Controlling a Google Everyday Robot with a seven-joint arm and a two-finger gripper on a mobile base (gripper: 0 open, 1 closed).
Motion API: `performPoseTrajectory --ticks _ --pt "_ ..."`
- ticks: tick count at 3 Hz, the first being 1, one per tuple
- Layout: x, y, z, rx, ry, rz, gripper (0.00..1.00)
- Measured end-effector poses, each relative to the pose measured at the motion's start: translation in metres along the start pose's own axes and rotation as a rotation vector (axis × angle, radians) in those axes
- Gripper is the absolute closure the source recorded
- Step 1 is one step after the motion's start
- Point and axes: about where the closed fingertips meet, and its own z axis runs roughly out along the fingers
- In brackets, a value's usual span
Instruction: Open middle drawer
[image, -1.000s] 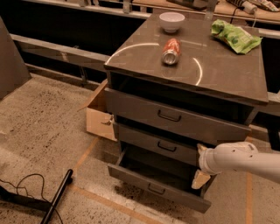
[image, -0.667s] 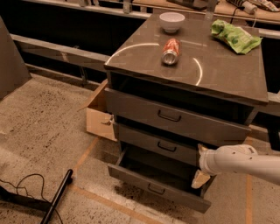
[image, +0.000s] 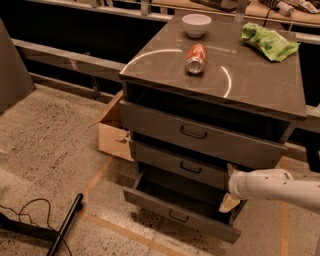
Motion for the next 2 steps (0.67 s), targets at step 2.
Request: performPoseTrajectory --ticks 2 --pt "0.016 -0.017 0.019 0.042 0.031 0.015 0.00"
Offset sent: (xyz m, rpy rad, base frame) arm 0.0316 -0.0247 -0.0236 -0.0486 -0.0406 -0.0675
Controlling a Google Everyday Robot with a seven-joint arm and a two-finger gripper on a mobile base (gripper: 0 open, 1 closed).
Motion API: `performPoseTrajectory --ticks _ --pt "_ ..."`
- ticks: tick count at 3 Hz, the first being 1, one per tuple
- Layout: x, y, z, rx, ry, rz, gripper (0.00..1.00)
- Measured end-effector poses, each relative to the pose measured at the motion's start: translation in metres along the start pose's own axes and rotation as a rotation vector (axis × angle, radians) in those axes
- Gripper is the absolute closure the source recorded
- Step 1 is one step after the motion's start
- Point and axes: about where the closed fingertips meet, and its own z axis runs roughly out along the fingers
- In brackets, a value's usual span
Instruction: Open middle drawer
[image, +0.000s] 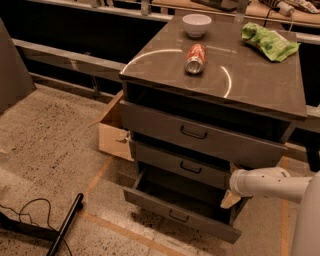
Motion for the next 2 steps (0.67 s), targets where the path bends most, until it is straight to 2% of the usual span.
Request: performPoseTrajectory --ticks 1,2 --pt "0.0021 -0.0013 0.0097 0.001 0.013 0.009 0.03" --pt "0.0030 0.0040 0.0164 -0.011 0.025 0.017 0.21"
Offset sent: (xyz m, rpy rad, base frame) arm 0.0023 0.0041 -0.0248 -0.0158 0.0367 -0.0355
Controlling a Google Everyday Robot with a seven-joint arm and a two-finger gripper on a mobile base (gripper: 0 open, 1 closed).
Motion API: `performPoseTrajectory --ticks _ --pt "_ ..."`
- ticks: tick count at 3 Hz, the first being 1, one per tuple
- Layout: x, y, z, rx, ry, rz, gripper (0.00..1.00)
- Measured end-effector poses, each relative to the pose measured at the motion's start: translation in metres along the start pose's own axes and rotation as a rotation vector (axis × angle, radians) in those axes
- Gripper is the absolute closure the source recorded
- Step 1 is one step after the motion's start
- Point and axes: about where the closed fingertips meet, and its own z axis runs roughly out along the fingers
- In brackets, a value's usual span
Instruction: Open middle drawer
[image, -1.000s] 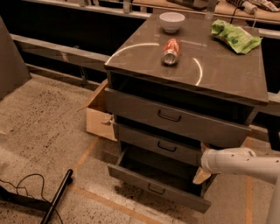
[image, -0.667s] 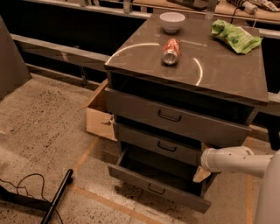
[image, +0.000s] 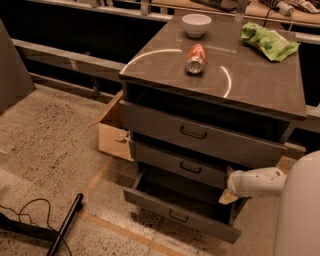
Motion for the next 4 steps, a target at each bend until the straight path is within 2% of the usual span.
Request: performPoseTrajectory --ticks 1,2,3,4 --pt "0.001 0.010 -0.002 -0.022 0.013 -0.003 0.50" --pt "-0.003 0.019 -0.013 -0.051 0.016 -0.007 0.37" --pt "-0.004 0.018 -0.014 -0.051 0.016 -0.007 0.14" --pt "-0.004 0.018 -0.016 -0.051 0.016 -0.007 0.00"
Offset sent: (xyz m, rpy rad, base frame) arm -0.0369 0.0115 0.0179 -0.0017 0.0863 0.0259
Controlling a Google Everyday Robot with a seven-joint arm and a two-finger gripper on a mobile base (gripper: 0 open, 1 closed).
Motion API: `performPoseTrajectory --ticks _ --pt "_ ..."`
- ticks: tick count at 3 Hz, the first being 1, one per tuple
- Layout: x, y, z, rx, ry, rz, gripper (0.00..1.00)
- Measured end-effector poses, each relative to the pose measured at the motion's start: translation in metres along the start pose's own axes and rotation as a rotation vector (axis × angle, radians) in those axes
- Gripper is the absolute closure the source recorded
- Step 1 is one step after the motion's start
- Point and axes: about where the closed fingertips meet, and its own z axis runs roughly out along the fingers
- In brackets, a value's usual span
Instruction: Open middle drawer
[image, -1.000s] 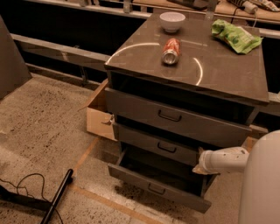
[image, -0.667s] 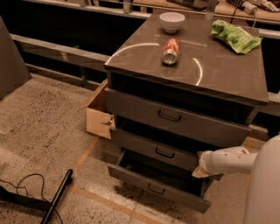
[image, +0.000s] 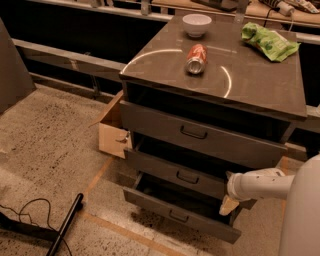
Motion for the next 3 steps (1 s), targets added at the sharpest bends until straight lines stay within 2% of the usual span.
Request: performPoseTrajectory --ticks 2,3 --pt "-0.020 0.024 -0.067 -0.058 -0.055 -0.007 0.00" --pt "-0.025 0.030 -0.073 -0.094 -0.076 -0.013 0.00"
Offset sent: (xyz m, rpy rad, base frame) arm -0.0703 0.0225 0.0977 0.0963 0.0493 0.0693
